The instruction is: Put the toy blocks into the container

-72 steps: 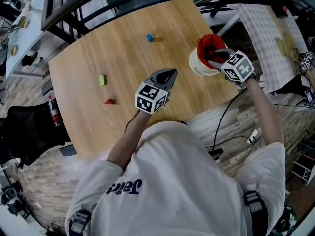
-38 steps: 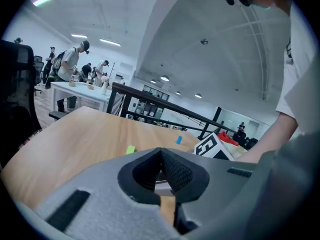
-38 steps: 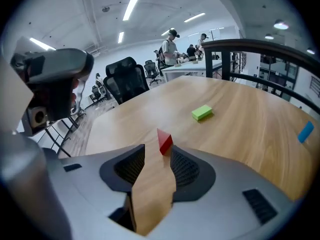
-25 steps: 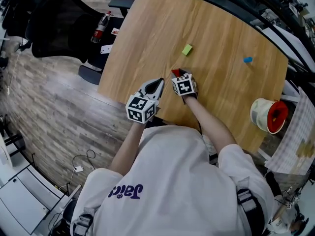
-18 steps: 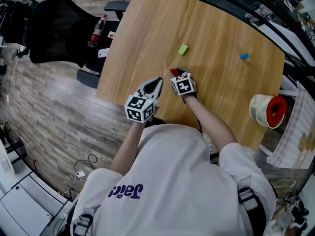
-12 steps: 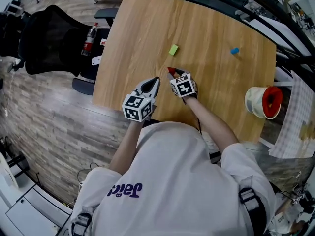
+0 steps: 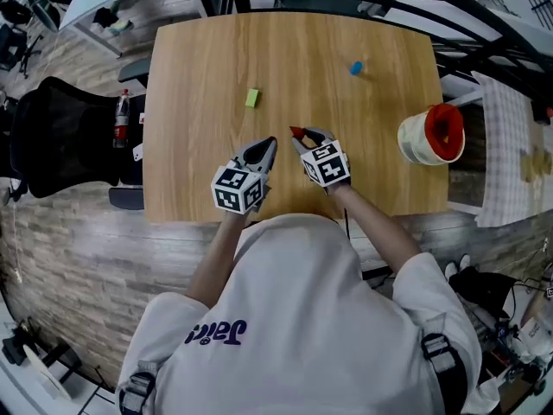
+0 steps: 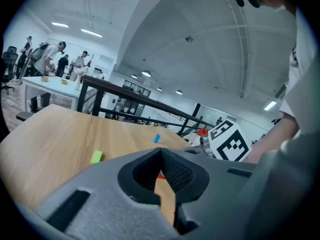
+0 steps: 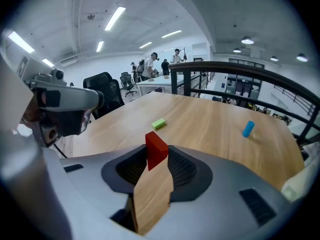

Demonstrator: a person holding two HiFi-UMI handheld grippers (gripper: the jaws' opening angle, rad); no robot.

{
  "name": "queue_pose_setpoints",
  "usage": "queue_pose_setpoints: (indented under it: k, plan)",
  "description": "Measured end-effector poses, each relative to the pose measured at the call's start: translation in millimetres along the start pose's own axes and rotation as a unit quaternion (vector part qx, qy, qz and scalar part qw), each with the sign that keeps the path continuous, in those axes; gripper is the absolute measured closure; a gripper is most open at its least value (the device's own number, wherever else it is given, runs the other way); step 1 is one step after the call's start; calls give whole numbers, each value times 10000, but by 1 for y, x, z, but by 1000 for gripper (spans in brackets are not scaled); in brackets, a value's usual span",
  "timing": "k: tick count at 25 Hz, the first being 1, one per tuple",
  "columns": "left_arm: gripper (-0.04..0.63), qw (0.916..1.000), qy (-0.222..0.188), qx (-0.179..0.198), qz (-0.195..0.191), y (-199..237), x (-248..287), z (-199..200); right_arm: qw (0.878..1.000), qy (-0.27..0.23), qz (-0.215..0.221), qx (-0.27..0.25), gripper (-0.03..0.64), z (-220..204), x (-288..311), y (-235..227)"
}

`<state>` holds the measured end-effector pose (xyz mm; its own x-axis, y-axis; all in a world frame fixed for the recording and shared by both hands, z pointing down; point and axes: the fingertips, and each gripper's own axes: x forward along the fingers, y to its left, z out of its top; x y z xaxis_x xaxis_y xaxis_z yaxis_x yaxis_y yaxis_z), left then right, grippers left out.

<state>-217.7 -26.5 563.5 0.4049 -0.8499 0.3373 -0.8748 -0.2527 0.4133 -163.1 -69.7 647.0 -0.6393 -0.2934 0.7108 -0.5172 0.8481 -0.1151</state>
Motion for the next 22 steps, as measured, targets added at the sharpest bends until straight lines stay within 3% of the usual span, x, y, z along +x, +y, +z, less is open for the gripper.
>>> queue_pose_setpoints:
  k: [7, 14, 22]
  plan:
    - [589, 9917, 347, 558, -1108, -83, 71, 0, 9968, -185, -758, -152, 479, -30, -105, -70]
    - [589, 9636, 662, 1202, -2296, -195, 139, -3, 9881, -310, -1470, 329, 479, -68, -230, -152]
    - [589, 9326, 741, 1611, -3145, -285, 185, 2, 9809, -146, -1878, 484, 479, -90, -337, -214]
